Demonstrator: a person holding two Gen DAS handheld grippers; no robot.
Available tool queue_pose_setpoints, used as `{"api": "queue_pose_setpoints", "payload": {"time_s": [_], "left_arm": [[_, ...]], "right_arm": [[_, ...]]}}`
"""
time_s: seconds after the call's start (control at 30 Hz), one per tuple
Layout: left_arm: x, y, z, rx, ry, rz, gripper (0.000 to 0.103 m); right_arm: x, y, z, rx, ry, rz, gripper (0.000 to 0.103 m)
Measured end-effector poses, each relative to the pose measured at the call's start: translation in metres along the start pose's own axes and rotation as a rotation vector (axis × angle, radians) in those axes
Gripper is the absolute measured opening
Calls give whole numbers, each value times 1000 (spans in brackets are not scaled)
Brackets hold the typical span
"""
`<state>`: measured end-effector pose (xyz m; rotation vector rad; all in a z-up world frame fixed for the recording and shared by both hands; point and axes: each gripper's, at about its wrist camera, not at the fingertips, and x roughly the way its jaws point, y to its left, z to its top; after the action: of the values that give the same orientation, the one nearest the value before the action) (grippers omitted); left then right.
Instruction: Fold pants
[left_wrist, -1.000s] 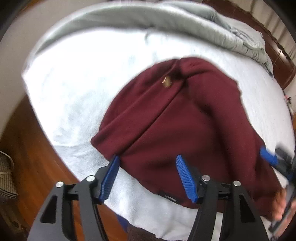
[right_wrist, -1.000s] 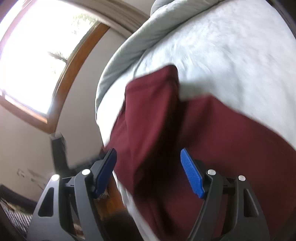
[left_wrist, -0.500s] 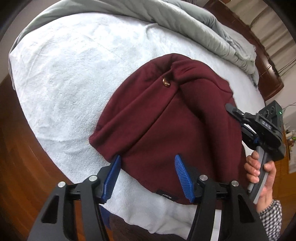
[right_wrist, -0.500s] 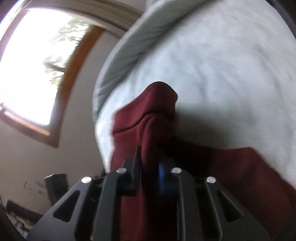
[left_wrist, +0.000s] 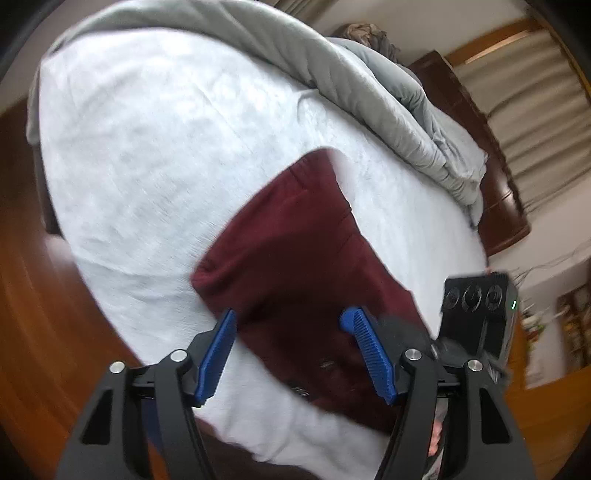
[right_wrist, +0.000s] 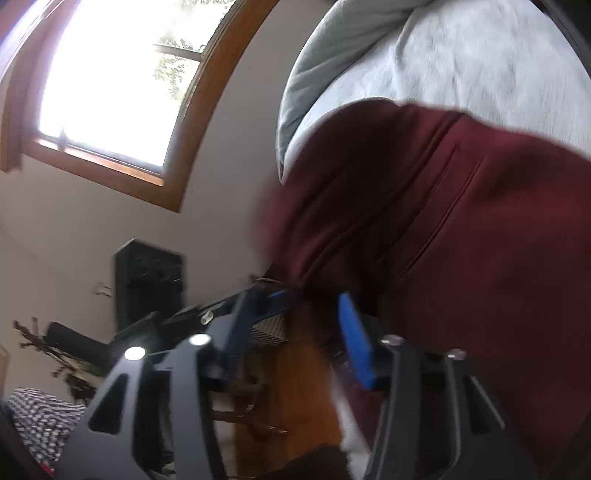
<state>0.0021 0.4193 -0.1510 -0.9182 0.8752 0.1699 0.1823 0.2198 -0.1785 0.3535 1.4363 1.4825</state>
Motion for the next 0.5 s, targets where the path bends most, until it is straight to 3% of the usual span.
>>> {"api": "queue_pose_setpoints", "payload": {"time_s": [0.07, 0.13, 0.27, 0.37, 0.5], "left_arm": [[5, -1, -1, -15, 7, -40, 69], [15, -4, -1, -17, 18, 3, 75], [28, 1, -3, -94, 51, 21, 75], [28, 9, -10, -126, 50, 105, 74], [36, 24, -15, -178, 82, 109, 74]], "right_arm": [[-12, 0, -7, -6, -36, -19, 65], [-33, 0, -15, -4, -78, -35, 65], [-84, 3, -49, 6, -151, -77, 65], [-122, 4, -77, 25, -201, -129, 68], [-161, -5, -119, 58, -258, -200, 70]]}}
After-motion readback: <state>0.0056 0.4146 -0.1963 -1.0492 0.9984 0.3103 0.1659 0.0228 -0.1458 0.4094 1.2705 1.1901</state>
